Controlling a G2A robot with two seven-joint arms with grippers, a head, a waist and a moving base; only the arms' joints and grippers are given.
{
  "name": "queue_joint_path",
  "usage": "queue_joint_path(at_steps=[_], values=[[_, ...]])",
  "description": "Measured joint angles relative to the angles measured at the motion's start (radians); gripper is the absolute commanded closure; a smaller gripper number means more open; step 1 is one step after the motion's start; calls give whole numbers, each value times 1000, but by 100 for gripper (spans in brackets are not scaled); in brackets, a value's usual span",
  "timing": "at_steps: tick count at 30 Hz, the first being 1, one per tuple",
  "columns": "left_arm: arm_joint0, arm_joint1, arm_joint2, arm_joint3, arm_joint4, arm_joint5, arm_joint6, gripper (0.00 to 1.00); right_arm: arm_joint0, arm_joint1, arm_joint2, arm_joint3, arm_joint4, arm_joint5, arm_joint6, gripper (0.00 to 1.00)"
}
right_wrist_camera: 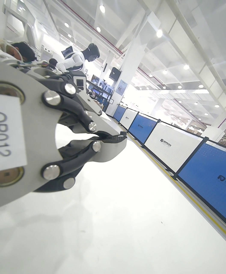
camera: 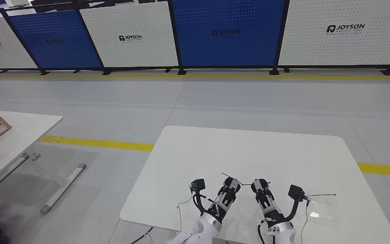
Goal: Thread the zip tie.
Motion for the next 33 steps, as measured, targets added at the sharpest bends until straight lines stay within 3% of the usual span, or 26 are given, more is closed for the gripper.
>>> queue_joint_path(at_steps=[22,33], values=[[-2,-9,-8,8,4,8,-11,100,-9,-4,15,0,14,-31,-12,100],[-2,-13,-11,11,6,8,-16,100,-7,-6,16,3,8,-18,-4,100]])
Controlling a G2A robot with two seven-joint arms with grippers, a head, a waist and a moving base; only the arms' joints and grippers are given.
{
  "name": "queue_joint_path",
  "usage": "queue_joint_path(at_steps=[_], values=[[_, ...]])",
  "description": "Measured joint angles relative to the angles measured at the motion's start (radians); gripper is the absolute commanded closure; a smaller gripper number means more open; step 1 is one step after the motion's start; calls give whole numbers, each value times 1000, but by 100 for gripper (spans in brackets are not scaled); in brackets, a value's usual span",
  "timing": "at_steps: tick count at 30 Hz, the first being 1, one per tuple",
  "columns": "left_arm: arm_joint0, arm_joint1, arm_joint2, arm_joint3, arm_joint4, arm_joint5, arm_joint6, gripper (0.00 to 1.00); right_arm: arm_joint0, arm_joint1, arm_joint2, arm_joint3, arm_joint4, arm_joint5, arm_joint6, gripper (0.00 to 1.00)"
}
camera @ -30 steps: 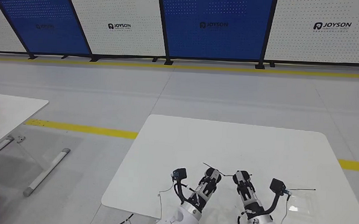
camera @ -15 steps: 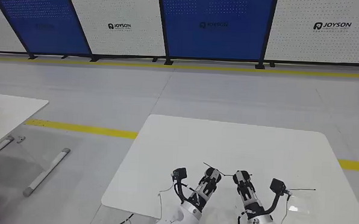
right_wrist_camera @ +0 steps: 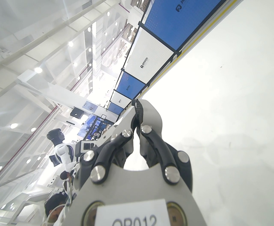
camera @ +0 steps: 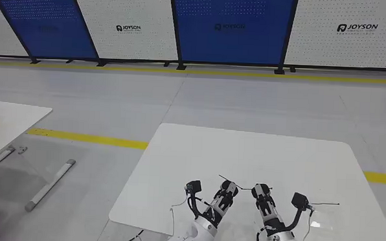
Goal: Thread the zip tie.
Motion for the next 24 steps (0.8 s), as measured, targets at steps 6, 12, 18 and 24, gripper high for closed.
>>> queue_joint_path(at_steps=[6,12,18,24], values=[[3,-2,0,-3,4,-5,-2,100,1,-1,-2,0,-7,9,6,100],[8,-2,-1,-8,8,-14,-6,100,5,-3,-9,1,-8,11,10,100],[11,-4,-2,-10,3,-32,-13,100,10,-7,-13,10,23,4,13,100],[13,-5,-4,-8,0,-51,-11,100,12,-9,-11,18,56,-18,23,100]])
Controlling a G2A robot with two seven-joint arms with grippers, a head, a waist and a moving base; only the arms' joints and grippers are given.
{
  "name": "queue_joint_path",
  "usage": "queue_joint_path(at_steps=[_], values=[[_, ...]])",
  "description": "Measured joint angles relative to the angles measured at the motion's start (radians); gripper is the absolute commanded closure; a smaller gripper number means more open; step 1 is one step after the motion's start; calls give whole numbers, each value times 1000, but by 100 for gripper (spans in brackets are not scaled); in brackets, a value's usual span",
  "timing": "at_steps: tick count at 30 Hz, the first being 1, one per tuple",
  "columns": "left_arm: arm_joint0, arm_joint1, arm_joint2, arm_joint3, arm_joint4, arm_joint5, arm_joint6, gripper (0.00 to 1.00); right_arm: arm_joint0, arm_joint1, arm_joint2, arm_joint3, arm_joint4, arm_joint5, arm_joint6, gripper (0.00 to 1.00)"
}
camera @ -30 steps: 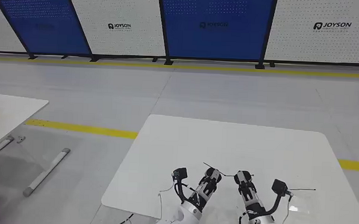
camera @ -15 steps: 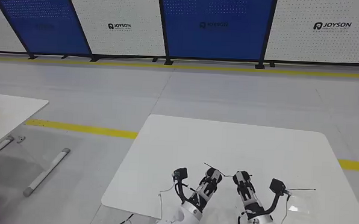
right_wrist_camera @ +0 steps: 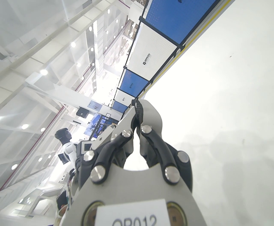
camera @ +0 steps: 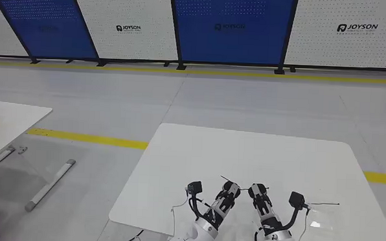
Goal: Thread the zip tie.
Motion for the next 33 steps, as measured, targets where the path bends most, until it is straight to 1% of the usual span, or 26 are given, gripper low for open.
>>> queue_joint_path(at_steps=[4,8,13,15,19,27,28,33], values=[[-2,-2,-1,3,0,-1,8,100,-6,0,5,-1,13,-19,1,100],[-4,-5,0,5,-7,-6,13,100,-9,0,5,0,13,-24,4,100],[-4,-6,6,6,-17,-13,-5,100,2,-3,3,10,26,-25,-1,100],[-5,-7,4,7,-16,-10,-4,100,2,-3,6,10,30,-30,-6,100],[-13,-10,4,18,-10,11,3,100,-7,-2,15,1,14,-31,-16,100],[-20,-15,14,30,-1,19,11,100,-19,-1,23,-11,-5,-19,-22,100],[-21,-16,15,31,-1,20,11,98,-20,-1,24,-12,-7,-19,-25,100],[-21,-17,15,30,4,26,9,97,-23,-2,24,-15,-14,-17,-29,100]])
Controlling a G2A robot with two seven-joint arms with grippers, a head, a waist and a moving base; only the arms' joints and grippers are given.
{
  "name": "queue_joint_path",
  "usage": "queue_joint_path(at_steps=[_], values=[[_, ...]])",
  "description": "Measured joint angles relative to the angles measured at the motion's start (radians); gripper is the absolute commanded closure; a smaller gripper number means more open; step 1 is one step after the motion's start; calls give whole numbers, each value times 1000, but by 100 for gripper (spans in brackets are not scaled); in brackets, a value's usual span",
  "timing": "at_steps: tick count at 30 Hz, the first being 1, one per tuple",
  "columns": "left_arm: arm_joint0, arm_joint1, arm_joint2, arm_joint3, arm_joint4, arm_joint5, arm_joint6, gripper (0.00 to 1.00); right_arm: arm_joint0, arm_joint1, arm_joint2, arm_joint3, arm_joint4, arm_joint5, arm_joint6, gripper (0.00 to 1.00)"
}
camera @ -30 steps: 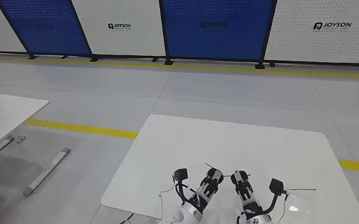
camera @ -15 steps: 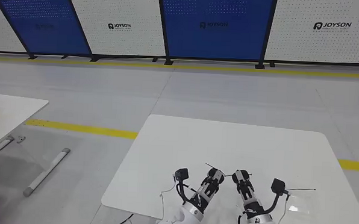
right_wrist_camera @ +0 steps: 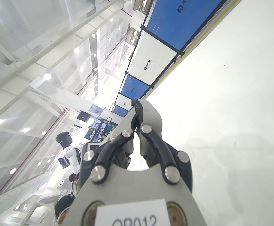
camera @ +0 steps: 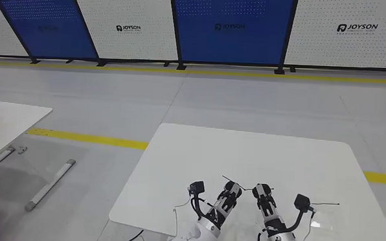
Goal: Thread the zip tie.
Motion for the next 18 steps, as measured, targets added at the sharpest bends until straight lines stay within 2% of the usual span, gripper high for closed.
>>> queue_joint_path(at_steps=[18], values=[[4,-3,-4,-3,6,6,-12,87,-6,-2,4,-9,-10,6,-6,100]])
